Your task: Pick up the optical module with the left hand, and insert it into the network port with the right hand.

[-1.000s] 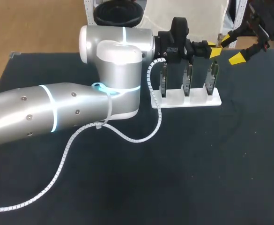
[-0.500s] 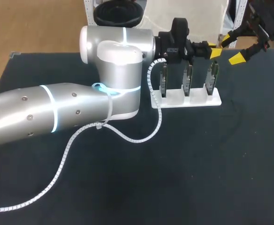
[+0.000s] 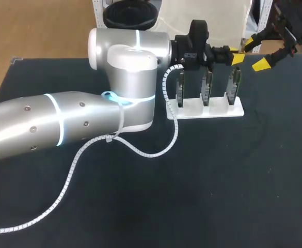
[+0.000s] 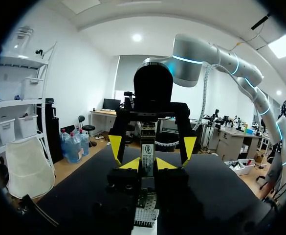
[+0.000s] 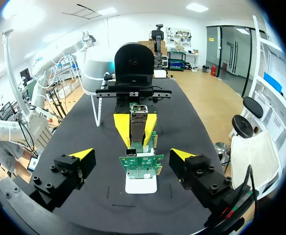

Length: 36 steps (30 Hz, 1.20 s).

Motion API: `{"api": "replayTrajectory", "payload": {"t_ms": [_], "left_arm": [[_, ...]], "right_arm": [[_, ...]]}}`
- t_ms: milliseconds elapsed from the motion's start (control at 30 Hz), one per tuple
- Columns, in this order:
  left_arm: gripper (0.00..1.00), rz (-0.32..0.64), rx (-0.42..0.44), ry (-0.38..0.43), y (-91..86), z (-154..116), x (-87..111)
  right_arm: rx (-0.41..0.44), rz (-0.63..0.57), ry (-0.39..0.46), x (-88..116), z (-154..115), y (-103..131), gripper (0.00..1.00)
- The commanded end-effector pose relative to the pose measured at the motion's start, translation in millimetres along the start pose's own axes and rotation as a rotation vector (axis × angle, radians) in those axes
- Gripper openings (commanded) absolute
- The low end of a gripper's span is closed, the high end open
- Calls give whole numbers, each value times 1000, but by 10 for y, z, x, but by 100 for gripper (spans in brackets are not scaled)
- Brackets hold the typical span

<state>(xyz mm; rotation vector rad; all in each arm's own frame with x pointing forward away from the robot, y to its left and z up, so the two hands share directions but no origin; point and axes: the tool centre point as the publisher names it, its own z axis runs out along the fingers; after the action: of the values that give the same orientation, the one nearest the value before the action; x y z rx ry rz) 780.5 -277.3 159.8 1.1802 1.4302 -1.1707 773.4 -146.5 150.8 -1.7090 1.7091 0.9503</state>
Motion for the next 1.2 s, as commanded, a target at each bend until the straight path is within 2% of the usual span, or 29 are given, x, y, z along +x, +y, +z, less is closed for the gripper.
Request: {"api": "replayTrajectory", "payload": {"t_ms": [33,367,800,1200], "left_arm": [[0,0,3,2,19,12,-3],[0,0,3,2,19,12,-3],[0,0,3,2,19,12,-3],[0,0,3,2,19,12,-3]], "right_arm": [[13,0,-5,-6,-7,-6,100],[70,-27,-9,-120,-141,-142,100],[48,-77,-37,-321,-217,-134,100],[28,-97,-46,-452,-122,-120,100]]}}
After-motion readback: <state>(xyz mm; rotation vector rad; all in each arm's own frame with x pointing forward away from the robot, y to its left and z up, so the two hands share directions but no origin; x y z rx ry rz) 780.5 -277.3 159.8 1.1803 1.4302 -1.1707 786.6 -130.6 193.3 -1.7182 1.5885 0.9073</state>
